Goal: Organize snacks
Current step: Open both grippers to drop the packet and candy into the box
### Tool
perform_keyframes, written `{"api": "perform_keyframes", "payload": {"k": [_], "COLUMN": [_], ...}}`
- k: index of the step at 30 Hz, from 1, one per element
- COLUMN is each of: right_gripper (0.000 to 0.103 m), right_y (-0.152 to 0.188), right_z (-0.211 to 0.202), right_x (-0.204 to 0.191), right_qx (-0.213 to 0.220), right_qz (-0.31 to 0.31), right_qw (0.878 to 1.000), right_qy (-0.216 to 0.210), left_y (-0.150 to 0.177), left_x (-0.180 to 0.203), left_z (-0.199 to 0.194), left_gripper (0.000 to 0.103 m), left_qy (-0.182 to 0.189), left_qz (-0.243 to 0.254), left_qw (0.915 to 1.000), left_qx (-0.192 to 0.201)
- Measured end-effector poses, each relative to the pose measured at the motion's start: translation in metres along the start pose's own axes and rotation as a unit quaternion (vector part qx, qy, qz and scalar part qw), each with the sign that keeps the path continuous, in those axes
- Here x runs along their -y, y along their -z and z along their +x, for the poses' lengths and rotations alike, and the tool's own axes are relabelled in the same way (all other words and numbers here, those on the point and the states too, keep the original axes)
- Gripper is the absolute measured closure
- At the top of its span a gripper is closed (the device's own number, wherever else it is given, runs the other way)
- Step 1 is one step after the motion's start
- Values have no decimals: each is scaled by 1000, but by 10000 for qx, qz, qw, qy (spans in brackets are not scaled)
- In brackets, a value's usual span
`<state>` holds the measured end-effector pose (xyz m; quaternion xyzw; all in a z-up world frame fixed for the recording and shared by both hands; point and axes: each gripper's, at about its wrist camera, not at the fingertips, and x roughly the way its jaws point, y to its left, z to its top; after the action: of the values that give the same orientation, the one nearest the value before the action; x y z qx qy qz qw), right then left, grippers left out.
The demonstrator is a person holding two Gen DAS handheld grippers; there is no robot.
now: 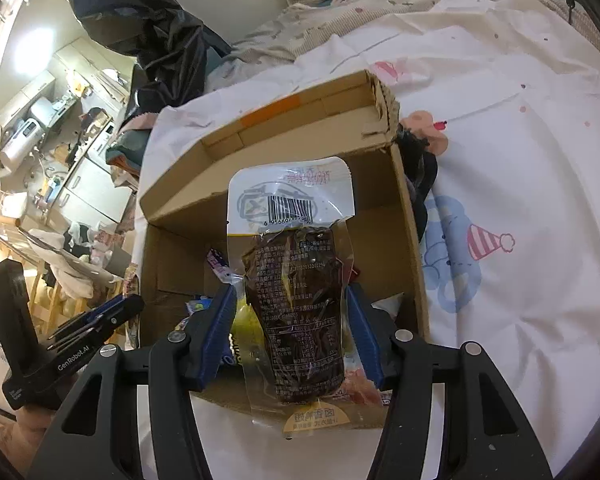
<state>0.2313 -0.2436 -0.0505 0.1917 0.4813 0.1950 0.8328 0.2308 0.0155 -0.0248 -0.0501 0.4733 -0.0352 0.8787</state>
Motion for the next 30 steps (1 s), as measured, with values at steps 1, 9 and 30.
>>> {"api": "perform_keyframes", "payload": {"k": [1, 9, 30], "right_gripper": [44, 40, 5], "right_y": [1, 0, 3], "right_z": [3, 19, -37], "right_x": [-1, -2, 6], "right_qx": [-36, -209, 456], "right_qz": [9, 71, 572], "right_qw": [10000, 9997, 9971], "right_qy": [7, 91, -197], "left_y": [0, -3, 7], "left_x": [0, 22, 19], "left_z": [3, 8, -32], "left_gripper": [80, 79, 22], "left_qy": [21, 148, 47], "left_qz": [-14, 219, 152], "left_qw": [10000, 9996, 9989], "left_qx": [8, 47, 435]}}
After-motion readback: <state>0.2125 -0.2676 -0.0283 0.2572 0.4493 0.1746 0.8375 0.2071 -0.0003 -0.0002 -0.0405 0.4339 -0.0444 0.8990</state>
